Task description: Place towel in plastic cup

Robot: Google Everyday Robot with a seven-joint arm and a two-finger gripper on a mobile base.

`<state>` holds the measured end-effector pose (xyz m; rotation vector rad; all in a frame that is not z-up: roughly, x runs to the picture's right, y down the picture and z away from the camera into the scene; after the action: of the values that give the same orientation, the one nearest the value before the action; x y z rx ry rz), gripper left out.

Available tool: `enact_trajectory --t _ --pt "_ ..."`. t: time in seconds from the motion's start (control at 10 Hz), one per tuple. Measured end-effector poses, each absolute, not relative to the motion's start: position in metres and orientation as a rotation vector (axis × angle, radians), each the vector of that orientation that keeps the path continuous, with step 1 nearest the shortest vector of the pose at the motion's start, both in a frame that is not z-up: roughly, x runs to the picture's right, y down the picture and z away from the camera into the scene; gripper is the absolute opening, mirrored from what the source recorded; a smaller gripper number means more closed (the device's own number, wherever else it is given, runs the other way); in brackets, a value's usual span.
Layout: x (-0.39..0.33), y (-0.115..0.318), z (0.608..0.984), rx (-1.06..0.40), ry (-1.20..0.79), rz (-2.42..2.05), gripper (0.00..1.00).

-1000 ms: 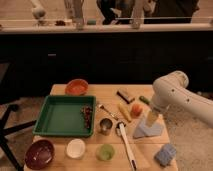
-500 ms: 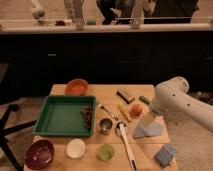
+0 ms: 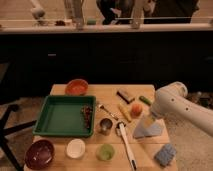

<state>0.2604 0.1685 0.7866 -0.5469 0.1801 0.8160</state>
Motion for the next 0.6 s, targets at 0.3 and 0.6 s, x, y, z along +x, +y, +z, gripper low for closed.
enact_trajectory --t 0.3,0.6 --pt "0.269 0.18 0.798 -0.557 0.192 0.853 0.8" --pt "0.265 0.19 0.813 -0.572 0.211 0.856 0.8"
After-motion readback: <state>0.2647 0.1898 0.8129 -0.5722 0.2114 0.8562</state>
